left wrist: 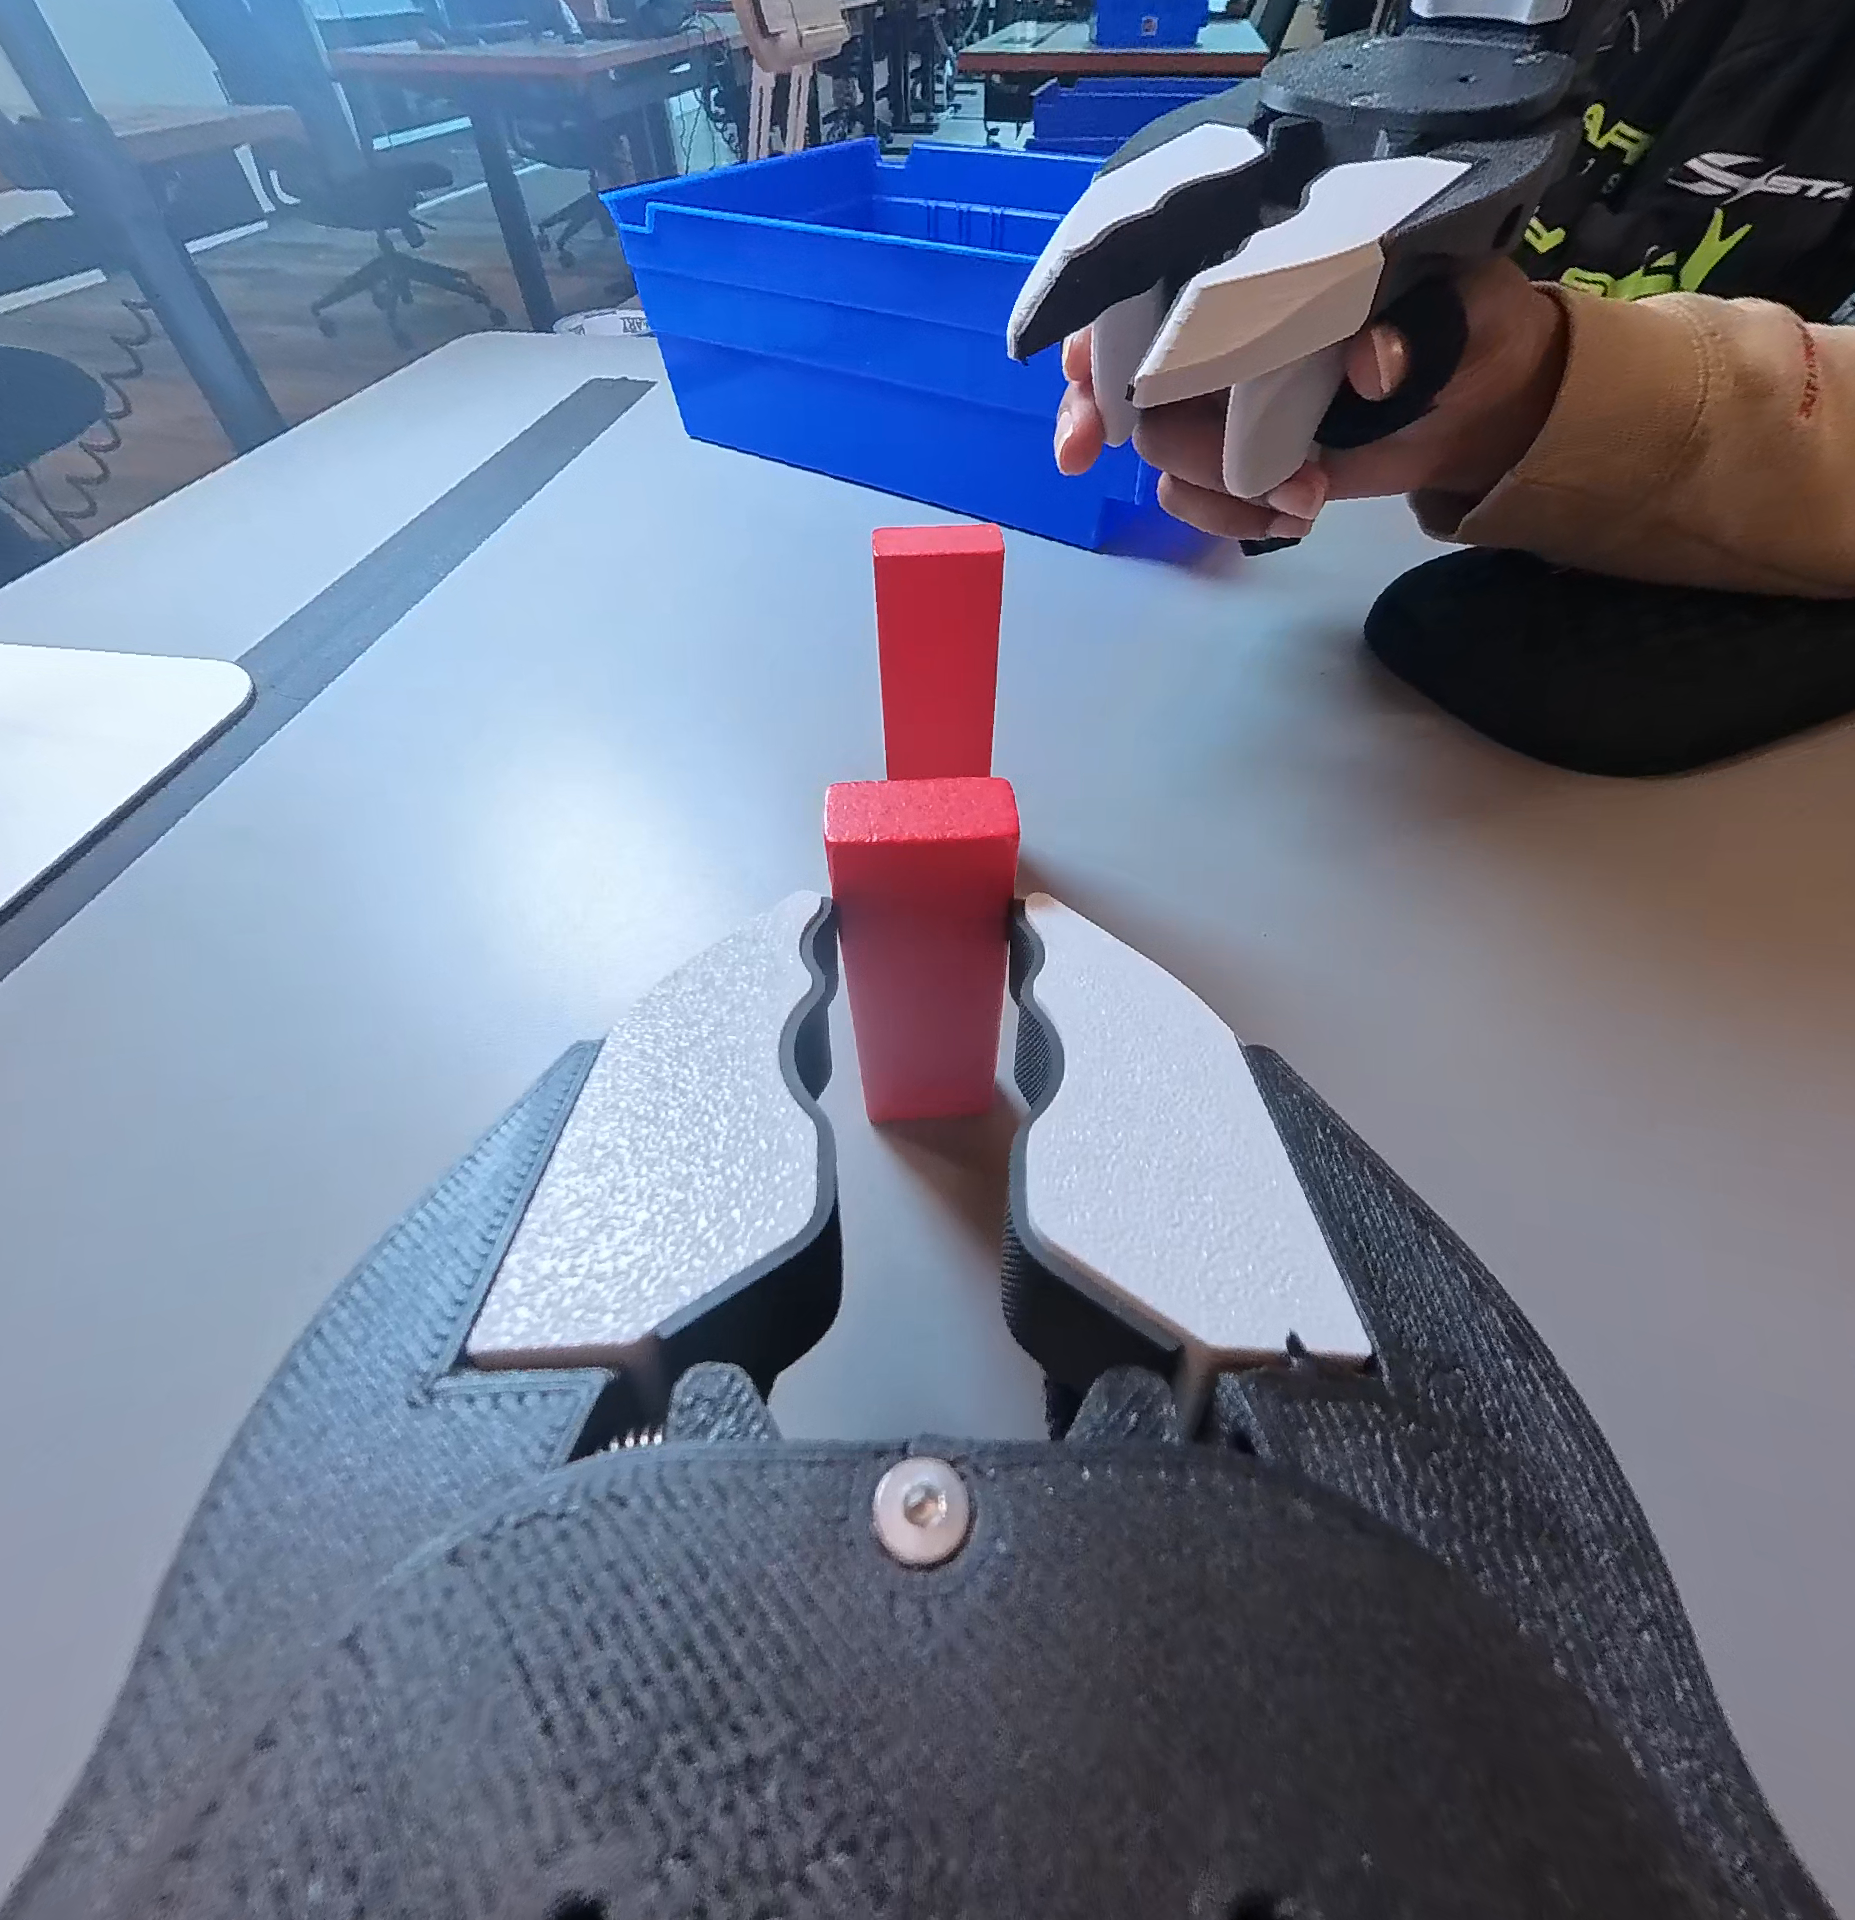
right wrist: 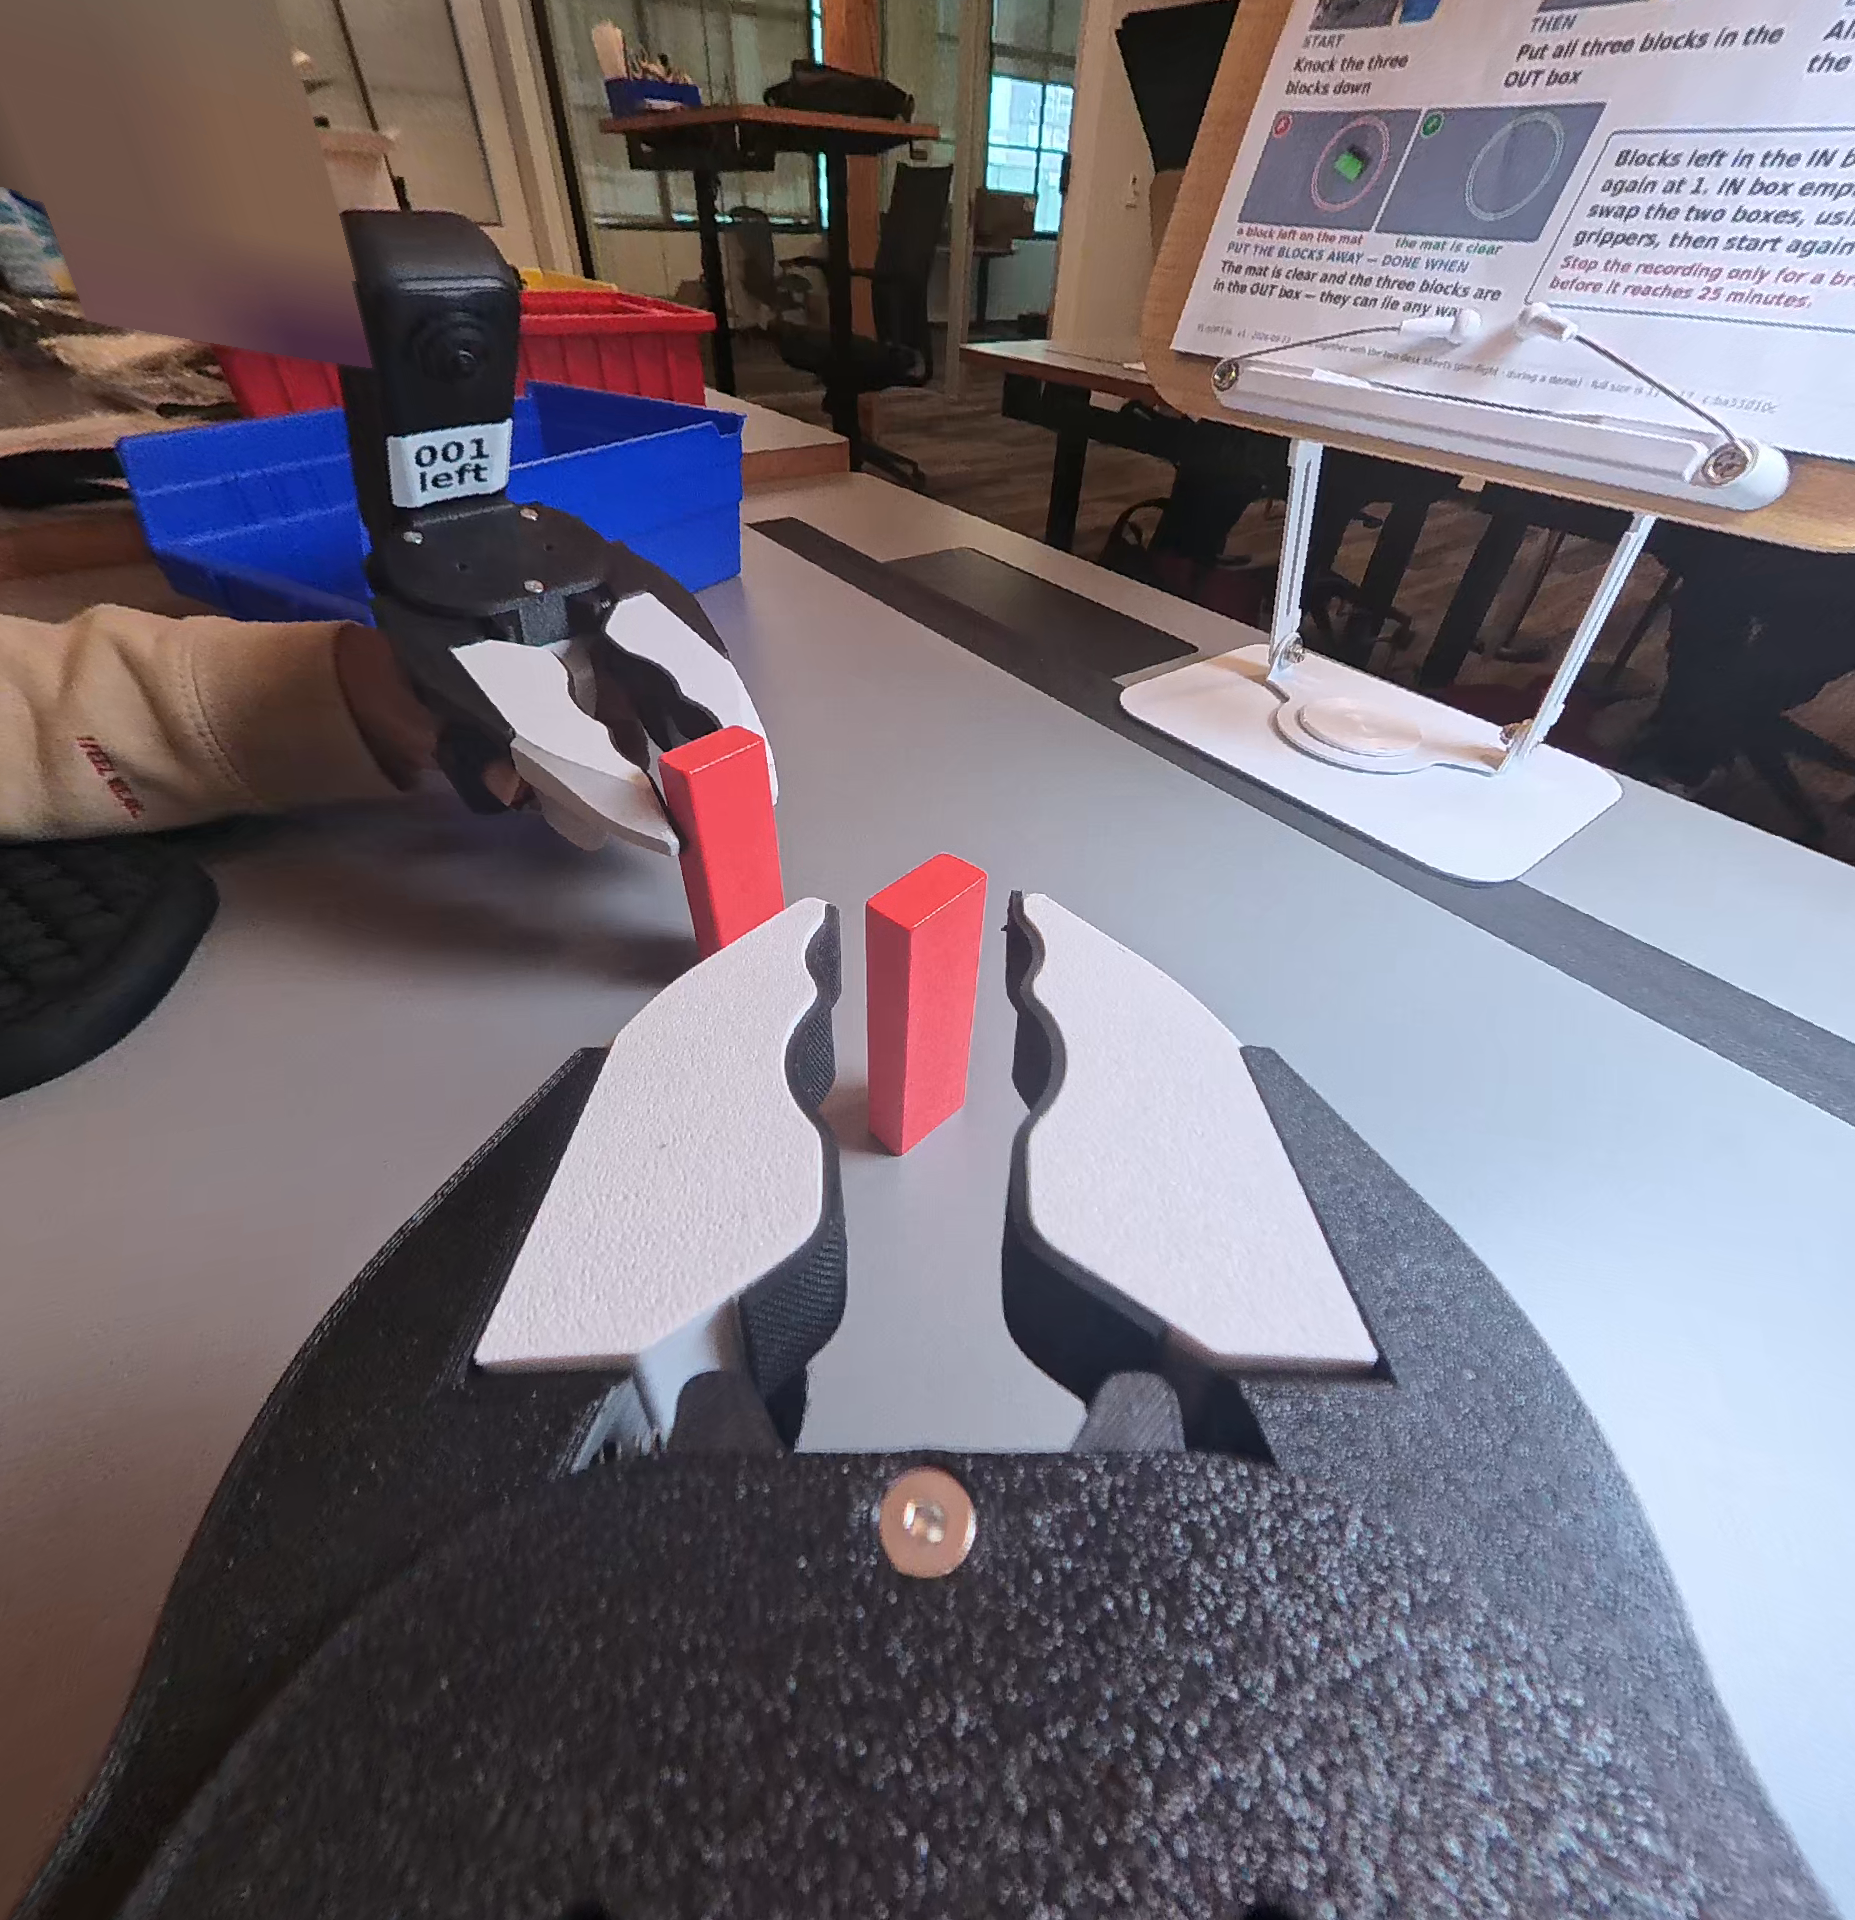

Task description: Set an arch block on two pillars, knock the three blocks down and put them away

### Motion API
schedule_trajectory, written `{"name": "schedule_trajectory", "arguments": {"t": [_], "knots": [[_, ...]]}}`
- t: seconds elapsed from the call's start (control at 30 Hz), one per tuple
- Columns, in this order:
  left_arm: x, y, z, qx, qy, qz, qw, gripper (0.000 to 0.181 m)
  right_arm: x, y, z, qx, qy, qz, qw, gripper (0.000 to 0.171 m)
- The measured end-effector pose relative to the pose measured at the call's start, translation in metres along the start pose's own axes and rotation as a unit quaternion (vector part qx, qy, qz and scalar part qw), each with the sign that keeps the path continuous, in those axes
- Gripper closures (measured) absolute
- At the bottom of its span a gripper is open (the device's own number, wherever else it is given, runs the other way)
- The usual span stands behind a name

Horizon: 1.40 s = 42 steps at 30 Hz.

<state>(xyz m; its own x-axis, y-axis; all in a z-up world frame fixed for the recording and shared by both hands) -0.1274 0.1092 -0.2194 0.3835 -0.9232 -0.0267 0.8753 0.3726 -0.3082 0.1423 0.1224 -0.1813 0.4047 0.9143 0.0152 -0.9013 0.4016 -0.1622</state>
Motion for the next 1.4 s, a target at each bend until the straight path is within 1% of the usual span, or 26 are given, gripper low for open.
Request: {"name": "schedule_trajectory", "arguments": {"t": [0.33, 0.53, 0.63, 0.7, 0.83, 0.87, 0.97, 1.07, 1.13, 1.2, 1.27, 1.33, 1.37, 1.4], "knots": [[0.000, -0.001, 0.001, 0.004, 0.003, 0.001, 1.000, 0.144, 0.000, 0.000, 0.000, 0.002, 0.000, -0.002, 1.000, 0.140], [0.001, -0.008, 0.015, 0.026, 0.009, 0.021, 0.999, 0.128, 0.006, -0.004, 0.004, 0.027, 0.011, -0.031, 0.999, 0.128], [0.001, -0.020, 0.029, 0.062, 0.006, 0.042, 0.997, 0.128, 0.009, -0.006, 0.005, 0.035, 0.014, -0.049, 0.998, 0.122], [0.001, -0.033, 0.041, 0.096, 0.006, 0.067, 0.993, 0.137, 0.010, -0.007, 0.005, 0.038, 0.013, -0.058, 0.997, 0.120], [0.002, -0.068, 0.060, 0.161, 0.021, 0.149, 0.975, 0.180, 0.011, -0.009, 0.007, 0.047, 0.008, -0.072, 0.996, 0.118], [0.003, -0.078, 0.065, 0.165, 0.023, 0.178, 0.970, 0.181, 0.011, -0.009, 0.008, 0.048, 0.007, -0.075, 0.996, 0.118], [0.007, -0.117, 0.083, 0.132, 0.039, 0.289, 0.947, 0.181, 0.012, -0.011, 0.008, 0.051, 0.006, -0.084, 0.995, 0.119], [0.008, -0.178, 0.097, 0.113, 0.042, 0.408, 0.905, 0.181, 0.014, -0.013, 0.008, 0.051, 0.008, -0.093, 0.994, 0.120], [-0.003, -0.221, 0.092, 0.067, 0.008, 0.467, 0.882, 0.180, 0.015, -0.013, 0.009, 0.052, 0.011, -0.094, 0.994, 0.121], [-0.023, -0.264, 0.073, -0.008, -0.029, 0.526, 0.850, 0.172, 0.014, -0.012, 0.008, 0.050, 0.012, -0.091, 0.995, 0.122], [-0.048, -0.301, 0.042, -0.105, -0.084, 0.562, 0.816, 0.158, 0.012, -0.009, 0.007, 0.046, 0.008, -0.087, 0.995, 0.123], [-0.070, -0.325, 0.005, -0.202, -0.127, 0.569, 0.787, 0.151, 0.010, -0.008, 0.006, 0.041, 0.004, -0.084, 0.996, 0.123], [-0.078, -0.331, -0.015, -0.248, -0.148, 0.561, 0.776, 0.147, 0.010, -0.007, 0.006, 0.039, 0.002, -0.084, 0.996, 0.124], [-0.084, -0.332, -0.035, -0.287, -0.174, 0.539, 0.773, 0.144, 0.009, -0.007, 0.006, 0.038, 0.001, -0.084, 0.996, 0.124]]}}
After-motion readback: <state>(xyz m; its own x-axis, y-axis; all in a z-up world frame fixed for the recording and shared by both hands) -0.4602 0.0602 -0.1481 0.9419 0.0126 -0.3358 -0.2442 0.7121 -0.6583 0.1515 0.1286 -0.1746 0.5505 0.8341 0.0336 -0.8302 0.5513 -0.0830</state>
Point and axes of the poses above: each gripper's, where its closed fingertips meet, y out along the fingers, z out of its top, x = y × z across the jaws, the point moved 9 cm from there along -y, back along the fingers, and after that the axes turned 1 degree about y, right-handed, at the moved point
